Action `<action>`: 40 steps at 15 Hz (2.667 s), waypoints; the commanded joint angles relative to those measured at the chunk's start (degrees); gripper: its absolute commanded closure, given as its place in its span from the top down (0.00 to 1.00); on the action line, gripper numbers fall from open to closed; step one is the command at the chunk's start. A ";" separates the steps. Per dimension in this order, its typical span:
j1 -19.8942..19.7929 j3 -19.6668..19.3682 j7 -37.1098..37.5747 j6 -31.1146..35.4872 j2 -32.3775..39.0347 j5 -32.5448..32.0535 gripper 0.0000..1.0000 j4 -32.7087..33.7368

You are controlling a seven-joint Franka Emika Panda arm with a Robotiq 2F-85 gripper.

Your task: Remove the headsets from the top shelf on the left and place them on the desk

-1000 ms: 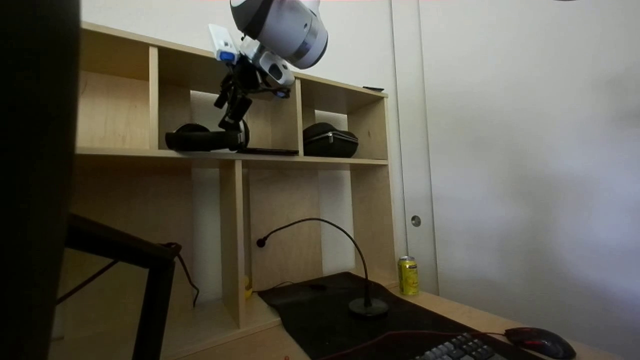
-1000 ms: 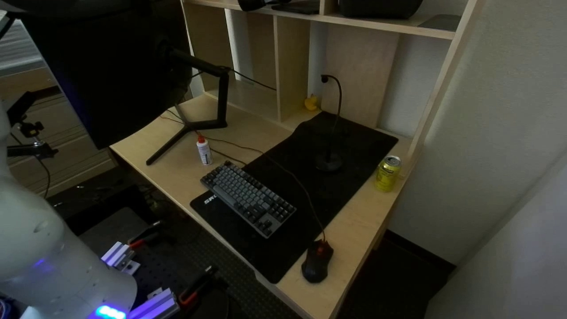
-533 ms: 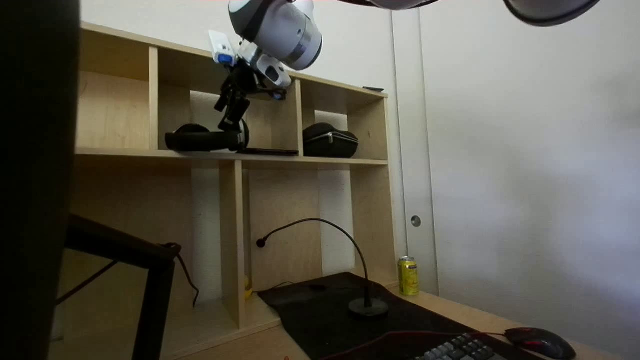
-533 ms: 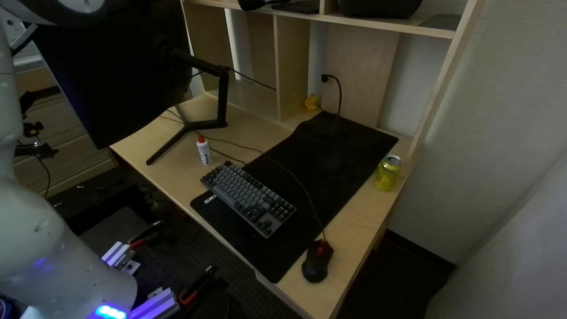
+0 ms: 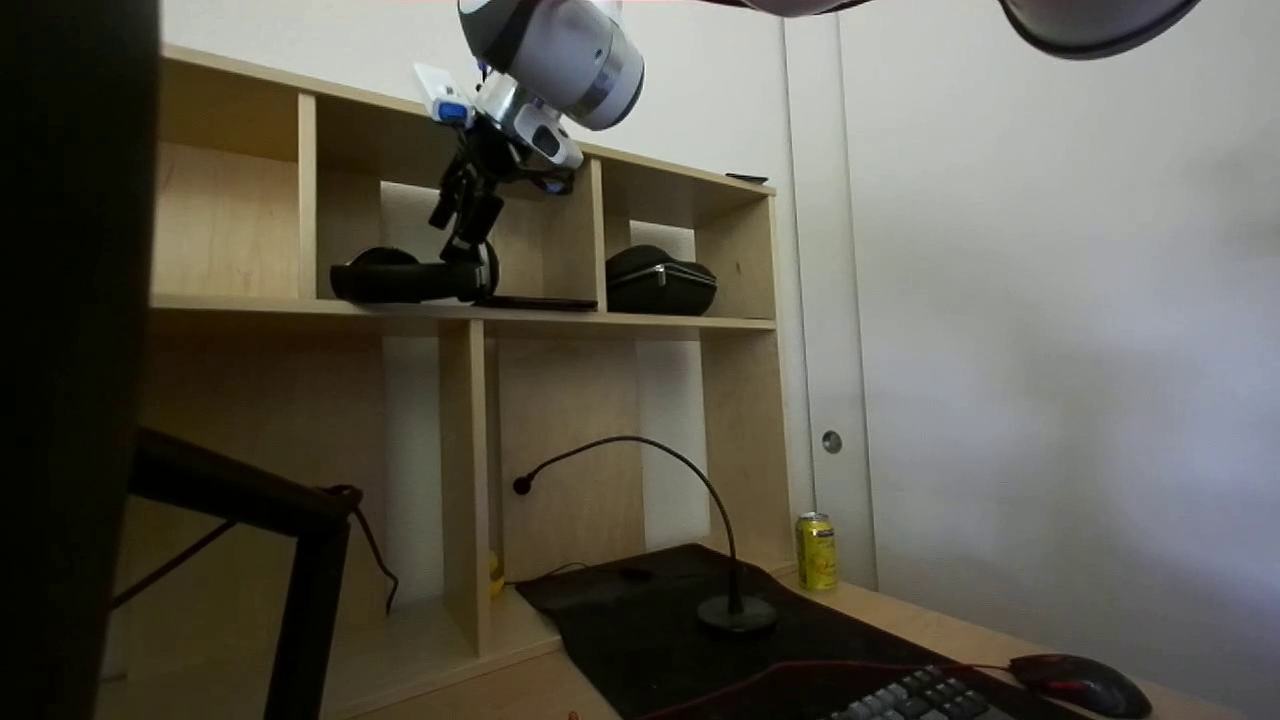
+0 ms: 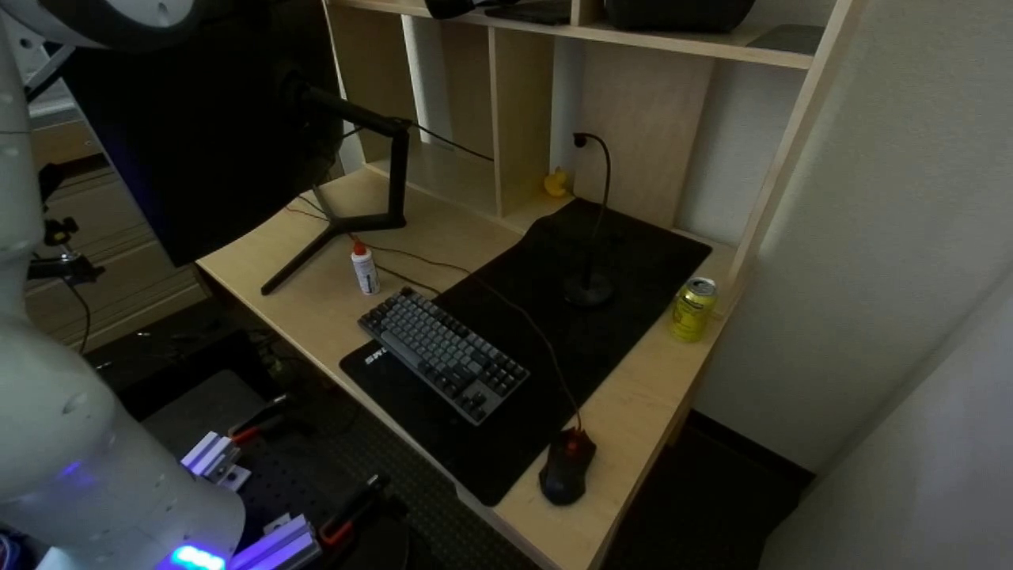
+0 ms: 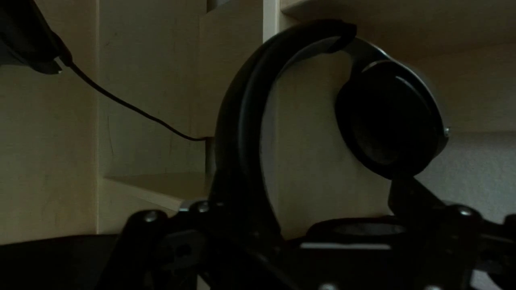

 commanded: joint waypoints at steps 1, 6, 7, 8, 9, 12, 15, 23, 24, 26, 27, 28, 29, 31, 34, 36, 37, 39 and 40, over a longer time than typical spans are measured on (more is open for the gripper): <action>0.47 -0.59 0.66 0.89 2.13 -0.99 1.00 0.15; 1.02 -0.55 0.75 0.69 4.48 -1.31 1.00 0.34; 1.03 -0.43 0.32 1.13 4.73 -1.27 1.00 0.32; 1.05 -0.35 0.10 0.89 4.76 -1.21 0.75 0.29; 1.19 -0.45 0.06 1.21 4.60 -1.39 0.72 0.02; 1.36 -0.52 0.05 1.36 3.68 -1.55 0.52 -0.69; 1.50 -0.87 0.41 1.19 3.24 -2.49 0.31 -0.97; 1.42 -0.94 1.21 -1.19 0.59 -4.41 0.05 -2.32; 0.97 -0.47 0.53 -3.12 -1.13 -3.77 0.05 -3.11; 0.03 0.78 -0.99 -8.49 -2.76 -1.78 0.05 -2.88; -0.54 1.56 -1.91 -11.94 -3.41 -0.20 0.05 -2.40; -1.01 2.16 -2.41 -16.35 -4.16 1.41 0.05 -1.77; -1.20 2.23 -2.34 -20.26 -4.84 2.54 0.05 -1.29; -1.12 1.79 -1.38 -27.54 -5.82 3.81 0.05 -0.15; -1.03 1.35 0.56 -33.76 -6.85 4.79 0.05 0.44; -1.19 1.29 2.02 -36.36 -7.12 6.28 0.05 0.73; -1.31 1.30 3.06 -38.02 -7.18 7.28 0.05 0.96; -1.53 1.27 5.83 -43.26 -7.02 9.04 0.05 2.11; -1.81 1.34 7.34 -46.94 -6.73 10.28 0.05 3.03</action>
